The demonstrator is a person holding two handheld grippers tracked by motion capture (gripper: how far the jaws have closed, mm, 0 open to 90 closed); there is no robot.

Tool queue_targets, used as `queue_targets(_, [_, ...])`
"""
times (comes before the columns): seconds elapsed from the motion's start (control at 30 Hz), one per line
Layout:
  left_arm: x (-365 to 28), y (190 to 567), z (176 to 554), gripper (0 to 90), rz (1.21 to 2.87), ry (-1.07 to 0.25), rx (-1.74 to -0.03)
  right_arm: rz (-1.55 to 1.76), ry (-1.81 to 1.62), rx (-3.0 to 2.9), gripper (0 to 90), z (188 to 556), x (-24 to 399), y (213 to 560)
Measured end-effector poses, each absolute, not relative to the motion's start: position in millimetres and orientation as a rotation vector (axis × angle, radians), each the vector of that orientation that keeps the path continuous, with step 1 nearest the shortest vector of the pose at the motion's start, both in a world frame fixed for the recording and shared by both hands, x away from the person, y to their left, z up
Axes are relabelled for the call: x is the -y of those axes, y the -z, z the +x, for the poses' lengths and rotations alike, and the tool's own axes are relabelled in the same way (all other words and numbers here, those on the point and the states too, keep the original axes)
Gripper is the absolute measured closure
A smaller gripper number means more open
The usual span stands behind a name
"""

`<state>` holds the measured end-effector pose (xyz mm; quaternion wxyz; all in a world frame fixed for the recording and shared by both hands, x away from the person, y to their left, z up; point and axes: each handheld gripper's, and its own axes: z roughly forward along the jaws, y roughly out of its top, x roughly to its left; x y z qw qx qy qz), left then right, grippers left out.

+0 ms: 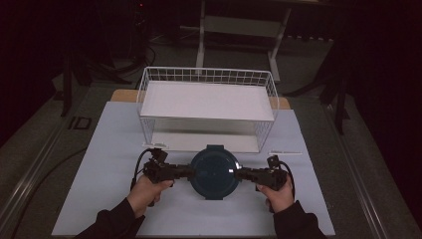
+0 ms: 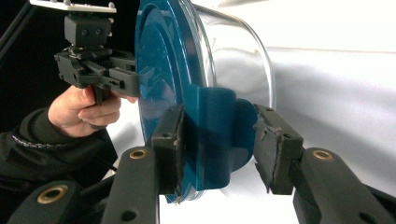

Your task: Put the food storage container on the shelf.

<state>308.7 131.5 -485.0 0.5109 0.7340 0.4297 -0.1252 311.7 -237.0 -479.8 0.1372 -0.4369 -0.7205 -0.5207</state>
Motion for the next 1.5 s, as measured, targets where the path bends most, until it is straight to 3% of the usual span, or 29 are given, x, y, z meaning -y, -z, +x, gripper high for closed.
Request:
queue_targets(0.4, [-133,479,334,57.0,1.714,0.249,-1.038,-1.229,1.586,2.143,56.4,344,234,461])
queue_targets(1.0, [-128,501,372,56.8,1.732,0.257,-1.079,-1.288,1.573,2.112,56.0,382,237,494])
queue_targets(1.5, [-128,511,393,56.5,1.704,0.203,-1.084,-1.34,1.601,2.18,55.2,401,231,502])
